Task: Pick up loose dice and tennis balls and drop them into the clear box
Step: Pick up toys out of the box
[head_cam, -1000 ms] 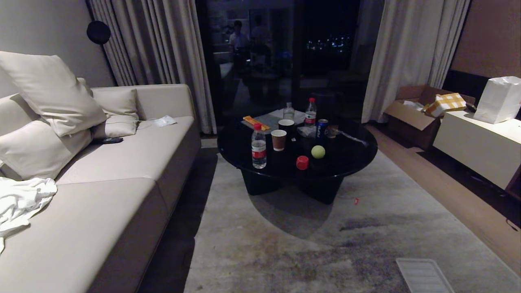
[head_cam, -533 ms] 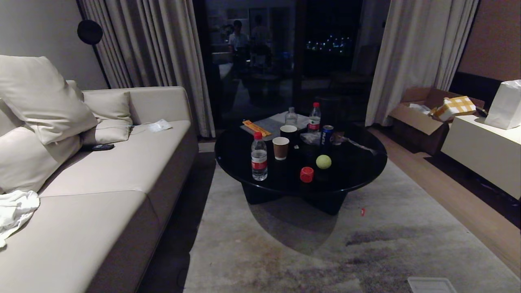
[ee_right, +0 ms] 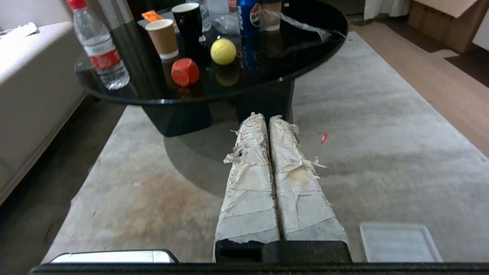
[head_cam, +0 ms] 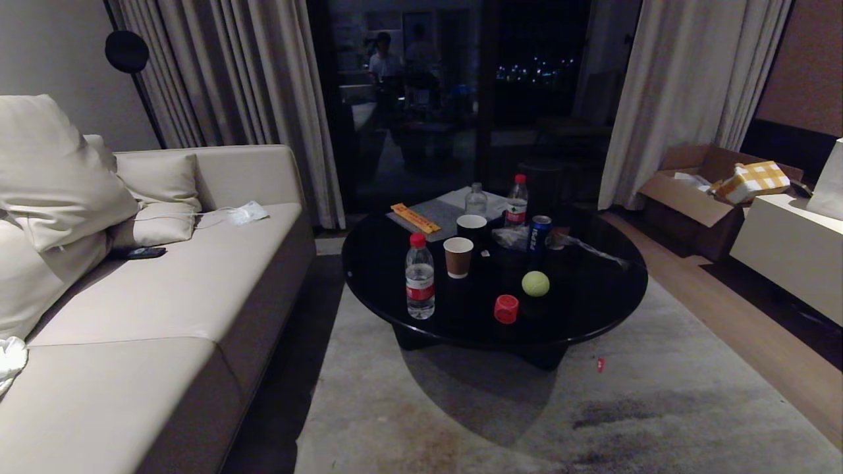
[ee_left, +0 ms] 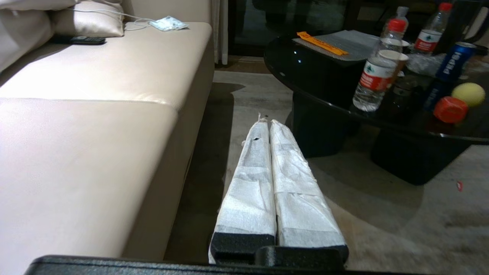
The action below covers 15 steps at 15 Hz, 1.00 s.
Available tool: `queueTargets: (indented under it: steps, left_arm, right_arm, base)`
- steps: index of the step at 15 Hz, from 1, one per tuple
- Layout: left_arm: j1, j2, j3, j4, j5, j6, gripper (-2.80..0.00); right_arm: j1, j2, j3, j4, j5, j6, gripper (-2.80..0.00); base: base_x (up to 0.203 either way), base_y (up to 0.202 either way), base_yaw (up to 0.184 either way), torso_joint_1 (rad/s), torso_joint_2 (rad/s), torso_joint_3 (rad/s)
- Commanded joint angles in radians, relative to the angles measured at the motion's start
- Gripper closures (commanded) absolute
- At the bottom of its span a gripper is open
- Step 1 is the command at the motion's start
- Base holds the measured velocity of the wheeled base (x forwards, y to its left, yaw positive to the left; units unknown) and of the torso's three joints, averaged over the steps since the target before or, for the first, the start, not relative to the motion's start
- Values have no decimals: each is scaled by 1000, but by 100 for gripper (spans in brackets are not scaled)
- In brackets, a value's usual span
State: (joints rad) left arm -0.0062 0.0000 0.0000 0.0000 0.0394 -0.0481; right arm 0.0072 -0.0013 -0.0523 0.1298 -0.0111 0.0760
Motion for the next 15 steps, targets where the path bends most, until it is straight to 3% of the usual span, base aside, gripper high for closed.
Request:
queueTargets:
  steps: [1,15]
  left_arm:
    - [0,2,2,0,1,1,0]
    - [0,2,2,0,1,-1,0]
  right_arm:
    - [0,1,0,1,0,1,0]
    - [0,1,0,1,0,1,0]
  base:
    - [182,0,1,2,7,7]
    - [183,0,-1,3,2,4]
